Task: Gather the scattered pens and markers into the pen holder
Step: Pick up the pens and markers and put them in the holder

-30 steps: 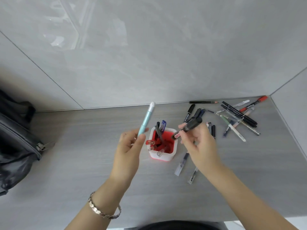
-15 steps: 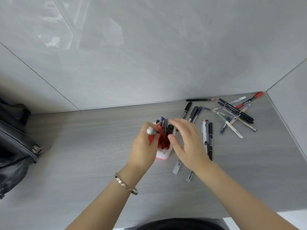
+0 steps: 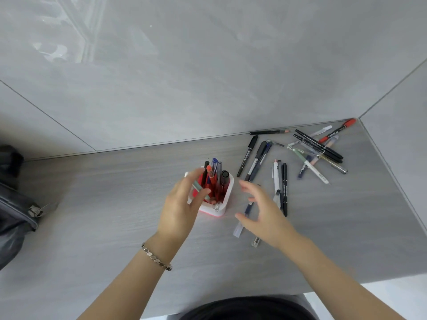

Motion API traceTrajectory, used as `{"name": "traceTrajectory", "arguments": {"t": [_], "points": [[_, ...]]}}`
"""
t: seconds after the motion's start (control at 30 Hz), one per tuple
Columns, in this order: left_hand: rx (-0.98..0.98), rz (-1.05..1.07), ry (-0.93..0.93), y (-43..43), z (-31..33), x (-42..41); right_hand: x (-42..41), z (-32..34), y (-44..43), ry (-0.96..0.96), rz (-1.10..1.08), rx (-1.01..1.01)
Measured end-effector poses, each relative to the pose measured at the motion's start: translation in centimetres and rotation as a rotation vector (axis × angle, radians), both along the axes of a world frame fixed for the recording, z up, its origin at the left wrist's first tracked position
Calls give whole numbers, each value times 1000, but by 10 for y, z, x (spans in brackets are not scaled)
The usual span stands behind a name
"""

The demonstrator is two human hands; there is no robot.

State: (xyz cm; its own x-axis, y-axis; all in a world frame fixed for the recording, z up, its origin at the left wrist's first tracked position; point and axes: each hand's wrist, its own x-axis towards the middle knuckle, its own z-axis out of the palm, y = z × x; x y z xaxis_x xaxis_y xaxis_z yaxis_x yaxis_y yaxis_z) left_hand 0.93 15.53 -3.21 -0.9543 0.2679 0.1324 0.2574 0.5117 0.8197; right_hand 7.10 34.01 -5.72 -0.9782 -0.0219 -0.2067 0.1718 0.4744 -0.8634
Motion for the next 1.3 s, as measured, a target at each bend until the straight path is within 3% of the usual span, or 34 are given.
{"name": "traceTrajectory", "arguments": {"t": [0.1,0.17,0.33,0.4,0.5,0.6,0.7,0.9,1.2,1.3], "points": [[-114,-148,113,-6,-19,5,11,-12,31,67,3,257],[-185,-231,142,-12,-28,10,18,-18,48,158,141,415],[-63,-267,61,-20,-11,7,21,-34,52,267,590,836],[-122,-302,-53,-19,-1,-6,15,-40,43,347,684,925],[-326,-351,-253,-15,9,-29,5,-42,28,395,824,980],[-468,-419,-272,-7,10,-39,-4,-48,22,433,870,1046],[-413,-354,-258,-2,3,-36,-11,-46,25,485,805,1023],[-280,-237,-234,-1,-6,-22,-17,-21,52,564,603,790],[-306,-153,-183,3,0,-11,-25,-41,28,309,718,865],[-290,-116,-179,0,1,-7,-34,-46,14,343,743,954]]}}
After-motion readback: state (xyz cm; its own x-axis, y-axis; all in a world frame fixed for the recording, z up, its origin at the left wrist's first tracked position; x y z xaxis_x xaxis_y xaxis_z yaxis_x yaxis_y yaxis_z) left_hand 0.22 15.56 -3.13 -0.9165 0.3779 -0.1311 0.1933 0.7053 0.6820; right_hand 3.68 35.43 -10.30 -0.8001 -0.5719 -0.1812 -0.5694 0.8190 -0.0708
